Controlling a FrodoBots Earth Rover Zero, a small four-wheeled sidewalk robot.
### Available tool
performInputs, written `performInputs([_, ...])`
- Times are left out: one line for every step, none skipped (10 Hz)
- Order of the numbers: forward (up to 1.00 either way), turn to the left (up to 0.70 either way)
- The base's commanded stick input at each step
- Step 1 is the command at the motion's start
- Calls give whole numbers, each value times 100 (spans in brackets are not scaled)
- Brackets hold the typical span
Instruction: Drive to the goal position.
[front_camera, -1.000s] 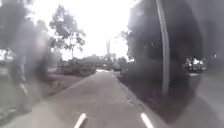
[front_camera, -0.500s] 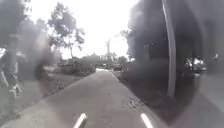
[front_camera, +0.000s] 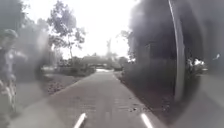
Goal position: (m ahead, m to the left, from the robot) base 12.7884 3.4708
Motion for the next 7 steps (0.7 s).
performInputs([50,0])
performInputs([50,0])
performInputs([50,0])
performInputs([50,0])
performInputs([50,0])
performInputs([50,0])
performInputs([50,0])
